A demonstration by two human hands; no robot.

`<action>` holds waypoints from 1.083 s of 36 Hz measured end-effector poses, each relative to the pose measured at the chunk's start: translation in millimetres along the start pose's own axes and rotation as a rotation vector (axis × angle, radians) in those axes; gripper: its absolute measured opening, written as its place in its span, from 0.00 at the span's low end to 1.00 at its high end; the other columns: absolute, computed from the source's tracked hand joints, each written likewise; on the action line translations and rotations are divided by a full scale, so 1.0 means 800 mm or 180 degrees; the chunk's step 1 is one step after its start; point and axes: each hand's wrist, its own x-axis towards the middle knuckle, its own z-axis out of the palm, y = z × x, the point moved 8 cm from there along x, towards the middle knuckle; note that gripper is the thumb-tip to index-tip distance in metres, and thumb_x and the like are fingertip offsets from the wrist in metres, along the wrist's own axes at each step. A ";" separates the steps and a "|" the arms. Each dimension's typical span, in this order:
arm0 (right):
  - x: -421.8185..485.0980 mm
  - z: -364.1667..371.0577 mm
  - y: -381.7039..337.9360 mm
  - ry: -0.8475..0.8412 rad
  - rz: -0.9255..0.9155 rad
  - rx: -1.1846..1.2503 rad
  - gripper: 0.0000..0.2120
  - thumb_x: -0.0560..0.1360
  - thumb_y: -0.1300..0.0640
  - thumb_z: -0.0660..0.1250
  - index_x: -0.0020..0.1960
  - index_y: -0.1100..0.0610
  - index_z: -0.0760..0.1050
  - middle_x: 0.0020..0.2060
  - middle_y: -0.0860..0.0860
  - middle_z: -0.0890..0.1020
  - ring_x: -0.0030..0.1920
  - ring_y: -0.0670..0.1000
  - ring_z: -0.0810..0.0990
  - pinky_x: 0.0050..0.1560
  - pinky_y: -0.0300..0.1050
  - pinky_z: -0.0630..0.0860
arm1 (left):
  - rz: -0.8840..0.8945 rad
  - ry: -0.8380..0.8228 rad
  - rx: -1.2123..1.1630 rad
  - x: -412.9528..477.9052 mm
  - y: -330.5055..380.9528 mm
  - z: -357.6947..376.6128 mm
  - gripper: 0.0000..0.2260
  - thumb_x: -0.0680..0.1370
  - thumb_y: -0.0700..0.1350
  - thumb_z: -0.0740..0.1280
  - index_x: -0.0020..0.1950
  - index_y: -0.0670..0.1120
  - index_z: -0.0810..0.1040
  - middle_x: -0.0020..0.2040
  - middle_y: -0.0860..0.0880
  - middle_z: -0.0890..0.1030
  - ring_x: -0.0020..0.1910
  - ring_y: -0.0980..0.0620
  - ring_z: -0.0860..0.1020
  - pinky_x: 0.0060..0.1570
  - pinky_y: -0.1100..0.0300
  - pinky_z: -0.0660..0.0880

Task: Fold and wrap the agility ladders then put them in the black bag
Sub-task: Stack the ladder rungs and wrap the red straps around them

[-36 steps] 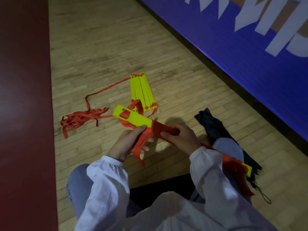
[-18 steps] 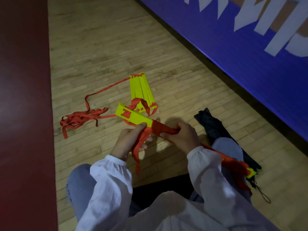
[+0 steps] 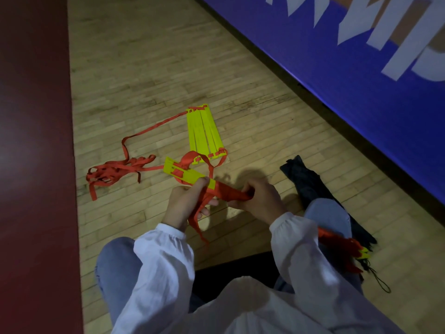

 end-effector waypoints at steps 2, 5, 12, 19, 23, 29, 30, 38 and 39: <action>0.000 0.003 0.004 -0.0182 0.0063 0.0104 0.17 0.67 0.43 0.76 0.38 0.49 0.69 0.35 0.45 0.76 0.38 0.45 0.75 0.39 0.42 0.69 | 0.0031 -0.0015 0.0029 -0.001 0.001 -0.001 0.17 0.78 0.50 0.64 0.38 0.39 0.80 0.36 0.40 0.84 0.18 0.52 0.72 0.19 0.66 0.67; 0.000 0.005 0.008 -0.0361 0.0171 0.0160 0.20 0.72 0.36 0.66 0.44 0.53 0.73 0.38 0.47 0.77 0.41 0.48 0.77 0.41 0.42 0.70 | 0.0056 -0.0053 0.0046 -0.002 0.001 0.000 0.16 0.78 0.50 0.64 0.38 0.39 0.80 0.37 0.39 0.84 0.19 0.52 0.72 0.19 0.66 0.67; -0.003 0.008 0.010 -0.0531 0.0223 0.0058 0.37 0.71 0.28 0.52 0.48 0.61 0.78 0.40 0.56 0.82 0.41 0.55 0.81 0.43 0.47 0.74 | 0.0075 -0.0142 0.0030 -0.005 0.003 0.001 0.16 0.78 0.49 0.64 0.40 0.38 0.80 0.39 0.38 0.84 0.19 0.52 0.73 0.19 0.67 0.68; -0.006 0.021 0.009 -0.0830 0.0300 0.0409 0.22 0.77 0.36 0.54 0.44 0.51 0.77 0.41 0.54 0.84 0.39 0.50 0.83 0.45 0.44 0.76 | -0.0034 -0.0300 0.0020 0.000 -0.006 0.002 0.15 0.79 0.50 0.63 0.43 0.39 0.80 0.41 0.39 0.85 0.22 0.51 0.75 0.21 0.65 0.71; -0.008 0.018 0.006 -0.0712 0.0200 0.0381 0.20 0.76 0.35 0.55 0.40 0.48 0.75 0.42 0.55 0.84 0.40 0.49 0.82 0.48 0.46 0.76 | -0.0090 -0.0501 -0.0067 -0.003 -0.008 0.005 0.16 0.79 0.52 0.63 0.46 0.39 0.80 0.43 0.39 0.85 0.24 0.49 0.77 0.23 0.63 0.74; -0.004 0.010 0.012 -0.0459 0.0178 0.0308 0.36 0.67 0.26 0.55 0.45 0.58 0.80 0.43 0.60 0.84 0.44 0.58 0.82 0.42 0.46 0.71 | -0.0175 -0.0448 -0.0072 0.001 -0.010 0.000 0.21 0.77 0.57 0.64 0.50 0.37 0.80 0.43 0.38 0.85 0.24 0.49 0.77 0.22 0.63 0.73; -0.004 0.009 0.011 -0.0440 0.0169 0.0309 0.32 0.67 0.27 0.55 0.43 0.55 0.80 0.42 0.59 0.83 0.44 0.58 0.82 0.41 0.45 0.70 | -0.0164 -0.0442 -0.0079 0.002 -0.010 -0.001 0.22 0.77 0.57 0.64 0.50 0.37 0.79 0.43 0.38 0.85 0.24 0.49 0.77 0.22 0.63 0.72; -0.005 0.012 0.011 -0.0316 0.0211 0.0345 0.15 0.72 0.37 0.67 0.49 0.48 0.77 0.42 0.45 0.81 0.46 0.48 0.80 0.47 0.45 0.75 | 0.0045 -0.0323 -0.0297 0.005 -0.003 0.001 0.16 0.79 0.52 0.64 0.48 0.39 0.78 0.42 0.35 0.83 0.21 0.50 0.75 0.19 0.65 0.71; -0.004 0.014 0.012 -0.0302 0.0229 0.0345 0.17 0.70 0.37 0.69 0.51 0.48 0.78 0.44 0.46 0.82 0.48 0.48 0.80 0.50 0.46 0.76 | 0.0097 -0.0302 -0.0354 0.005 -0.001 0.002 0.14 0.80 0.51 0.63 0.48 0.41 0.77 0.42 0.35 0.83 0.20 0.50 0.75 0.19 0.65 0.70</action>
